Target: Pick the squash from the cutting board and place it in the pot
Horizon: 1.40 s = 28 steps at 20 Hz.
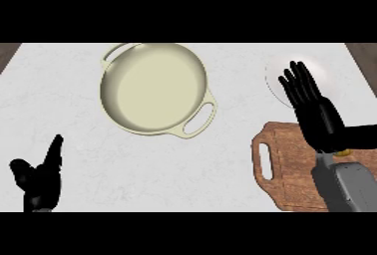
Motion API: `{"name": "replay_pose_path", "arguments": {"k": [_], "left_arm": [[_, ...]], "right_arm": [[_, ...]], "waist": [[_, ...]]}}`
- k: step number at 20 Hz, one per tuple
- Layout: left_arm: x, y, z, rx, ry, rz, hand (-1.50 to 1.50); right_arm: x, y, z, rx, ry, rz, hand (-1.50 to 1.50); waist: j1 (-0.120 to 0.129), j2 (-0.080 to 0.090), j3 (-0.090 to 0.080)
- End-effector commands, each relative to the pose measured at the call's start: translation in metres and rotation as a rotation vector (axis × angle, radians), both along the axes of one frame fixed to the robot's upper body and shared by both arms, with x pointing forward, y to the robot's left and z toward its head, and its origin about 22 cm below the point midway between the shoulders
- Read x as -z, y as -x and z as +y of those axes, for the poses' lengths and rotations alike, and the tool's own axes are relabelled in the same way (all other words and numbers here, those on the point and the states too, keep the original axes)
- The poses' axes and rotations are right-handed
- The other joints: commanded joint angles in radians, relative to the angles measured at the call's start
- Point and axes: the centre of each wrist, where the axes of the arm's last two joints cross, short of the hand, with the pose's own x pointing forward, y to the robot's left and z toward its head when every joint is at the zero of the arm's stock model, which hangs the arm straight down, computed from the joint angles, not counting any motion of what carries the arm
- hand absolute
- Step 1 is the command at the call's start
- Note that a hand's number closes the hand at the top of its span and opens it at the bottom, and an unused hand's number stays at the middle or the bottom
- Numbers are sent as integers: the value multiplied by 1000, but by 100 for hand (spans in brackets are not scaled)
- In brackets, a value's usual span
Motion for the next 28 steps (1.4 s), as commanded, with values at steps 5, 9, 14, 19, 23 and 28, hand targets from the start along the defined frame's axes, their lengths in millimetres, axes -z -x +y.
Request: {"name": "replay_pose_path", "arguments": {"k": [5, 9, 14, 19, 23, 28], "left_arm": [[-58, 75, -24, 257, 40, 129, 0], [-64, 120, -23, 293, 42, 250, 0], [-73, 115, -37, 378, 68, 167, 0], [-67, 101, -46, 417, 76, 137, 0], [-65, 102, -50, 416, 74, 124, 0], [-60, 98, -56, 451, 71, 112, 0]], "right_arm": [[38, 17, -76, 325, 501, 380, 150], [-10, 14, -134, 621, 892, 158, -150], [-30, -1, -103, 750, 926, -158, -150], [-20, -3, -88, 772, 1015, -85, -150], [-6, -5, -86, 822, 1045, 132, -150], [-8, -20, -68, 865, 996, 307, -150]], "waist": [[-88, -17, 7], [-148, -50, -6], [-133, -45, 8], [-125, -30, 4], [-117, -29, 4], [-85, -21, 7]]}}
